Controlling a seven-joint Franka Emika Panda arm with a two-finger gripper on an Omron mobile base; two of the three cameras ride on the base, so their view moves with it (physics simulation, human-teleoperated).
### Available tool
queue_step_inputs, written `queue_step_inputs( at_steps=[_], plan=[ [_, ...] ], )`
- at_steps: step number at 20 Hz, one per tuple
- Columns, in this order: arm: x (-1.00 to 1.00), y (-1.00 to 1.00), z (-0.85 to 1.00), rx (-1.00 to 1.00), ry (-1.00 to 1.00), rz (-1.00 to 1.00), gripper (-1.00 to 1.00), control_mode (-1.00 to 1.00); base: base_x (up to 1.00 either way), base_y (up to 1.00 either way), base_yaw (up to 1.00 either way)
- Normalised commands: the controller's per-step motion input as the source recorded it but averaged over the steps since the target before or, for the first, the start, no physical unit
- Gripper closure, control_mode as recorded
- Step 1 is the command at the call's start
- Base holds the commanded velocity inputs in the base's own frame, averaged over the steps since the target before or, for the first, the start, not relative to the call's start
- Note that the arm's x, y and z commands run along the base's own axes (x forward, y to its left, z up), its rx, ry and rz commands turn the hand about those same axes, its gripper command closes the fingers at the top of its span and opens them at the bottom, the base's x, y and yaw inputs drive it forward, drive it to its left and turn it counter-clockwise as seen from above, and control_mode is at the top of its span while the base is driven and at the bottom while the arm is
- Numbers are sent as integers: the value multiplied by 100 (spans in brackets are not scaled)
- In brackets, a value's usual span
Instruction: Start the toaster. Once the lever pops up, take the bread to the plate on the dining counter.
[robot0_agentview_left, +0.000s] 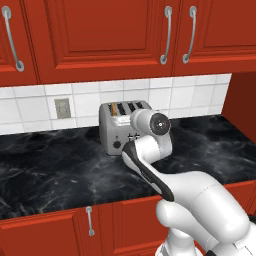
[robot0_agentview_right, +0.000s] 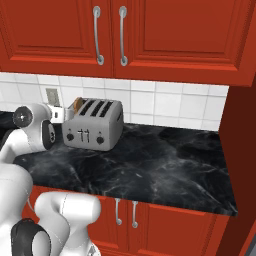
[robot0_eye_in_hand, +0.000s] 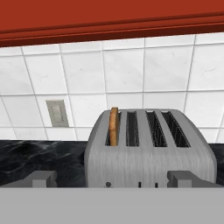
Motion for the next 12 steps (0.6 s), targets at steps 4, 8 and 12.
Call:
queue_step_inputs(
  at_steps=[4, 8, 12],
  plan=[
    [6, 3, 0, 0, 0, -1, -100, -100, 0, 0, 0],
    [18, 3, -1, 0, -1, -2, -100, -100, 0, 0, 0],
    [27, 0, -1, 0, 0, 0, -100, -100, 0, 0, 0]
  ],
)
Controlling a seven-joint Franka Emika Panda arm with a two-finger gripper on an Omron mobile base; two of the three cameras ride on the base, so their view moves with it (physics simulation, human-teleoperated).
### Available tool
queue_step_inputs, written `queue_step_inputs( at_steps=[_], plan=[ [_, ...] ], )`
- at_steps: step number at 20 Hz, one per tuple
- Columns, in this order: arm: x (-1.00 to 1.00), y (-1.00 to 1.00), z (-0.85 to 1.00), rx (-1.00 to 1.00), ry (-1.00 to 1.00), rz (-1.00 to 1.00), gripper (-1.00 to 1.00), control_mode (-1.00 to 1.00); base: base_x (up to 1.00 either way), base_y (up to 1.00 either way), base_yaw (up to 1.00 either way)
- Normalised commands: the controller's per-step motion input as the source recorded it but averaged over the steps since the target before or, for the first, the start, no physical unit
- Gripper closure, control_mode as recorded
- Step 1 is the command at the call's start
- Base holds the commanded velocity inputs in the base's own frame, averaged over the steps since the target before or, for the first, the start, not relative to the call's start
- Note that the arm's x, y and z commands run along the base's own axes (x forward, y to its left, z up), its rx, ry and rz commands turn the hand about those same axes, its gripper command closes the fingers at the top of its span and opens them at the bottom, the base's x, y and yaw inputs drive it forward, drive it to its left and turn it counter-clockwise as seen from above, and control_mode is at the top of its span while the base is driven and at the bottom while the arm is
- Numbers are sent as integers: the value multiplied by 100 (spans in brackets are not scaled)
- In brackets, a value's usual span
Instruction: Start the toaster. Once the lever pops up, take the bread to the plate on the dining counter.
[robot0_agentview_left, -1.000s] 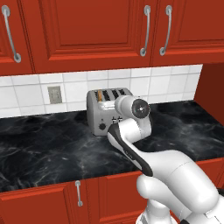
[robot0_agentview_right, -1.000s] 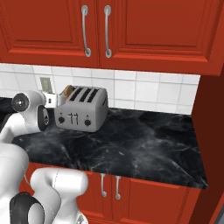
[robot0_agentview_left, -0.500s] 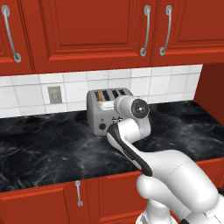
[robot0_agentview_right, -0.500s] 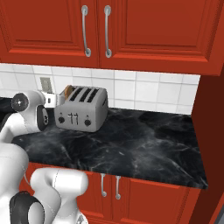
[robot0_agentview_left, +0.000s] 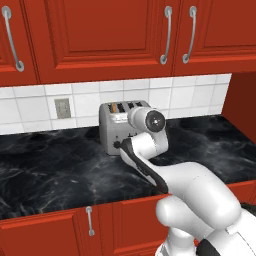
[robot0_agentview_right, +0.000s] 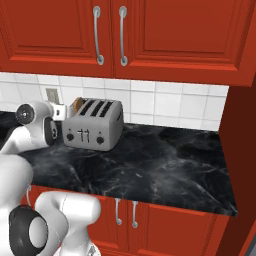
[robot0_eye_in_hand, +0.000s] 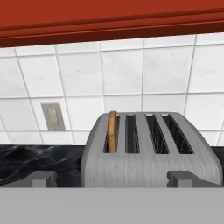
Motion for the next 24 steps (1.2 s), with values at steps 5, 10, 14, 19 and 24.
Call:
queue_step_inputs(
  at_steps=[5, 10, 14, 19, 24],
  plan=[
    [25, 0, -1, 0, 0, 0, -100, -100, 0, 0, 0],
    [13, 0, -6, 0, 0, 0, -100, -100, 0, 0, 0],
    [19, 0, -7, 0, 0, 0, -100, -100, 0, 0, 0],
    [29, 0, -7, 0, 0, 0, -100, -100, 0, 0, 0],
    [28, 0, -13, 0, 0, 0, -100, -100, 0, 0, 0]
  ],
)
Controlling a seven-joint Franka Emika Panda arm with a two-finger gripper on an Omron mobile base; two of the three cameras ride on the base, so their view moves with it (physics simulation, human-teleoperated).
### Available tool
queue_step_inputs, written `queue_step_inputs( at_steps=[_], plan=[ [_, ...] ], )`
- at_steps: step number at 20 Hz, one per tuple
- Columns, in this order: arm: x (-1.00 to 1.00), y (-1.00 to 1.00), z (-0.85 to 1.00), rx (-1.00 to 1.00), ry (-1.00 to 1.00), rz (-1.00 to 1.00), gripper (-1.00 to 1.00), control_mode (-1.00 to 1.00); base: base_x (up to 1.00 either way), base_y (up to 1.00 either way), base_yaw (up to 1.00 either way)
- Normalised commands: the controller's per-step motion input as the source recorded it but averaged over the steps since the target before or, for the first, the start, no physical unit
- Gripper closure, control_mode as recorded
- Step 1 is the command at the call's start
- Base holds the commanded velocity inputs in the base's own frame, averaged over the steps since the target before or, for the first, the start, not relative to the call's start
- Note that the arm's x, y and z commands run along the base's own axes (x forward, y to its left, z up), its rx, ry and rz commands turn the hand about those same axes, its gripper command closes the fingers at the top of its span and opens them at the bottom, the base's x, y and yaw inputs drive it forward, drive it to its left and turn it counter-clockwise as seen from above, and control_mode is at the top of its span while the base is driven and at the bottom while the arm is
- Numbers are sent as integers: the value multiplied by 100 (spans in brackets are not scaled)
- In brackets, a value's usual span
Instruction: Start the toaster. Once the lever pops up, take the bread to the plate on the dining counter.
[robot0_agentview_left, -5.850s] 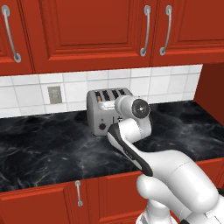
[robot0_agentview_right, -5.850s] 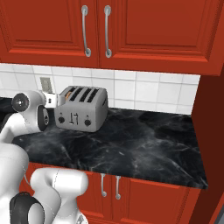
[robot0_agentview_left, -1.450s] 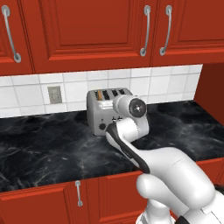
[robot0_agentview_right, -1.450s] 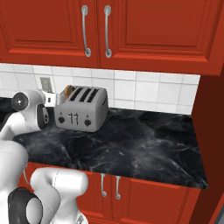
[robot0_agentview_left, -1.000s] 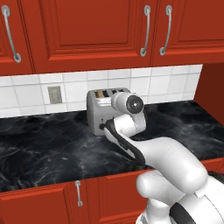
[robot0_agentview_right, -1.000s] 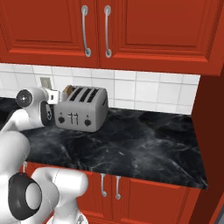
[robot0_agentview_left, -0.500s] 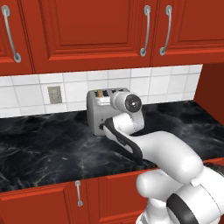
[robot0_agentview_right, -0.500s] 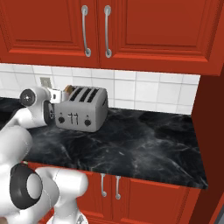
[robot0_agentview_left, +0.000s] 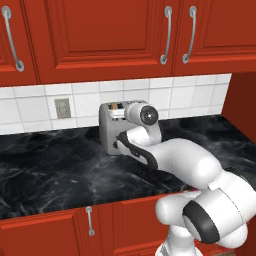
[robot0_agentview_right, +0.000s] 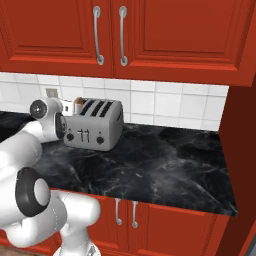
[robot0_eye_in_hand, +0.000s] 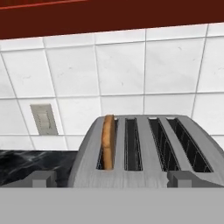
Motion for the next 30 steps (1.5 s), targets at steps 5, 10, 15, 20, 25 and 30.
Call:
queue_step_inputs(
  at_steps=[5, 10, 15, 20, 25, 30],
  plan=[
    [23, 0, -19, 0, 0, 0, -100, -100, 0, 0, 0],
    [41, 2, -19, 0, 0, 0, -100, -100, 0, 0, 0],
    [24, 0, -6, 0, 0, 0, -100, -100, 0, 0, 0],
    [23, 9, -5, 0, 0, 0, -100, -100, 0, 0, 0],
    [24, 14, 0, 0, 0, 0, -100, -100, 0, 0, 0],
    [16, 11, 0, 0, 0, 0, -100, -100, 0, 0, 0]
  ],
)
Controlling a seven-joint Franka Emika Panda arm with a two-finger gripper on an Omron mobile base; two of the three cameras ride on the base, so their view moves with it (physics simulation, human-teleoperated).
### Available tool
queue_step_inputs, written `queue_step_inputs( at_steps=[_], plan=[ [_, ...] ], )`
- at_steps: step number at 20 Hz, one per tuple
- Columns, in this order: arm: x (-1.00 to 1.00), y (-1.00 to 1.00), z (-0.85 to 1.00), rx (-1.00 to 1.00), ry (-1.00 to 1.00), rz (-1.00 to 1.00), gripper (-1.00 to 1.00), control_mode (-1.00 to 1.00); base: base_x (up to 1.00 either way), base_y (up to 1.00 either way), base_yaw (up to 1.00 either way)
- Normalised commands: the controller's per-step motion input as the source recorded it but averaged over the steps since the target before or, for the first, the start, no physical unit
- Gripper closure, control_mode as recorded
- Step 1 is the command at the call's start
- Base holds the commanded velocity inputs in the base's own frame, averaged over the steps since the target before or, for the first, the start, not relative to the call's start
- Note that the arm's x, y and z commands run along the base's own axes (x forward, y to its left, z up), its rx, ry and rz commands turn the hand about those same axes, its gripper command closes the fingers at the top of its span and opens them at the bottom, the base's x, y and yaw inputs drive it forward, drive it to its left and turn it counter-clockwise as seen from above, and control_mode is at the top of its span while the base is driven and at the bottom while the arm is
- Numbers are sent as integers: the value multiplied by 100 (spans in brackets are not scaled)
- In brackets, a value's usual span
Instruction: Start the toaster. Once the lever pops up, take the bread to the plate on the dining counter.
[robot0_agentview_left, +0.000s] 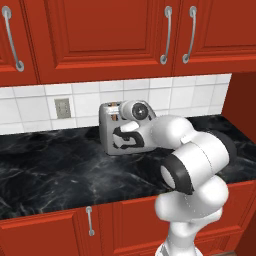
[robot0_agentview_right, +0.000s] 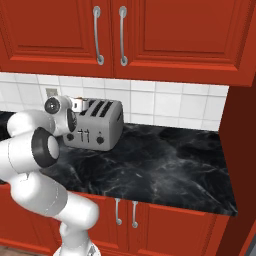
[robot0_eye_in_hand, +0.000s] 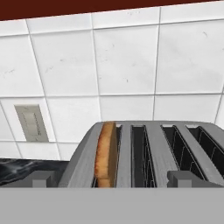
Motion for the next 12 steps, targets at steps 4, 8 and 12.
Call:
queue_step_inputs(
  at_steps=[4, 8, 12],
  plan=[
    [10, 8, -6, 0, 0, 0, -100, -100, 0, 0, 0],
    [11, 6, -17, 0, 0, 0, -100, -100, 0, 0, 0],
    [15, 0, -10, 0, 0, 0, -100, -100, 0, 0, 0]
  ],
)
